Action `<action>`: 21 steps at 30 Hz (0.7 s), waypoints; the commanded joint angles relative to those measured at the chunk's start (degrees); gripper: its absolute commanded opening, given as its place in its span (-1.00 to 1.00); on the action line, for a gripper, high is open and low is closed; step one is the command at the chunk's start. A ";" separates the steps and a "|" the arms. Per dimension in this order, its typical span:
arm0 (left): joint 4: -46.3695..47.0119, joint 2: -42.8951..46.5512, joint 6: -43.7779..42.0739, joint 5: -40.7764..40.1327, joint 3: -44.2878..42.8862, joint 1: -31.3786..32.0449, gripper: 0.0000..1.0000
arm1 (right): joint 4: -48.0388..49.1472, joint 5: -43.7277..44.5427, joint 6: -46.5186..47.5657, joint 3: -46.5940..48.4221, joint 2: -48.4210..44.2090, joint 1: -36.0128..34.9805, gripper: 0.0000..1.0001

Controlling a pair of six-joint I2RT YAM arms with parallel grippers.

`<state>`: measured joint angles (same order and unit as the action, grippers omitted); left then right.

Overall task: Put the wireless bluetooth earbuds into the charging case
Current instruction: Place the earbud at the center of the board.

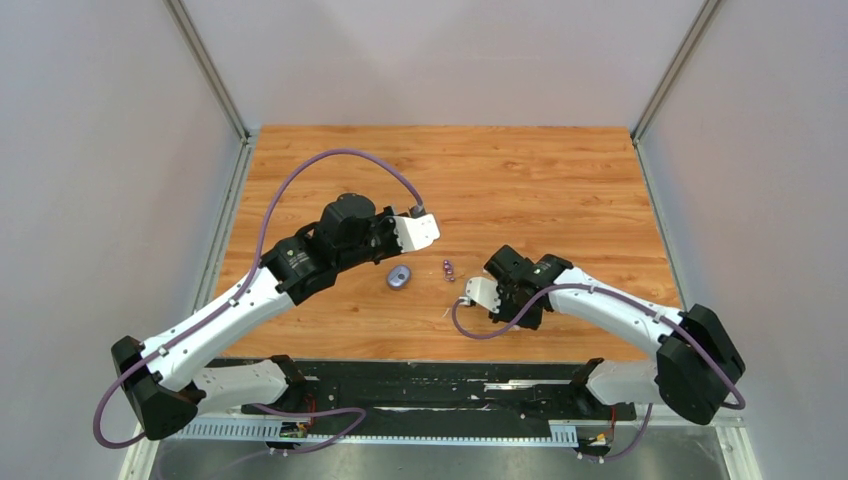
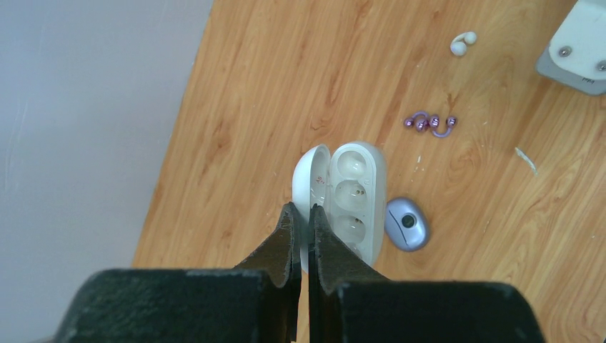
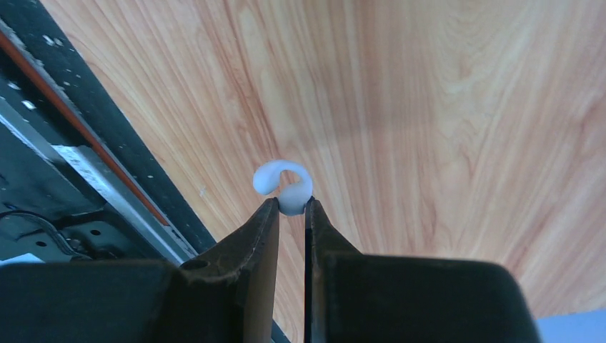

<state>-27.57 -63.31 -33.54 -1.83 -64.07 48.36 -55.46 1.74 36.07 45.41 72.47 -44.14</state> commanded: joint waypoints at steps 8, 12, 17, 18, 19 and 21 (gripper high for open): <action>-0.07 2.05 1.72 0.82 -0.41 -0.88 -1.00 | 14.54 -9.83 -6.27 5.48 10.24 3.04 -1.00; -0.68 1.77 1.82 1.14 -1.07 -1.68 -1.00 | 17.28 -10.18 -6.73 6.31 11.67 3.46 -0.97; 0.33 1.19 1.61 1.14 -1.25 -2.39 -1.00 | 17.61 -12.68 -8.51 5.32 11.87 5.46 -0.99; 0.63 1.14 1.49 1.02 -1.28 -2.46 -1.00 | 17.85 -12.80 -8.48 4.78 11.64 5.69 -0.99; 1.24 1.16 0.90 0.89 -1.20 -2.47 -1.00 | 18.07 -12.75 -8.36 4.16 11.38 5.73 -0.99; 2.34 1.42 -0.52 0.53 -0.85 -2.56 -1.00 | 18.69 -12.39 -8.22 2.96 10.72 5.88 -0.99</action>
<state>-28.91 -62.67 -32.91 -1.54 -63.79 46.13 -39.59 -9.21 29.17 49.52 84.27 -38.83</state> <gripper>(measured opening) 0.017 0.145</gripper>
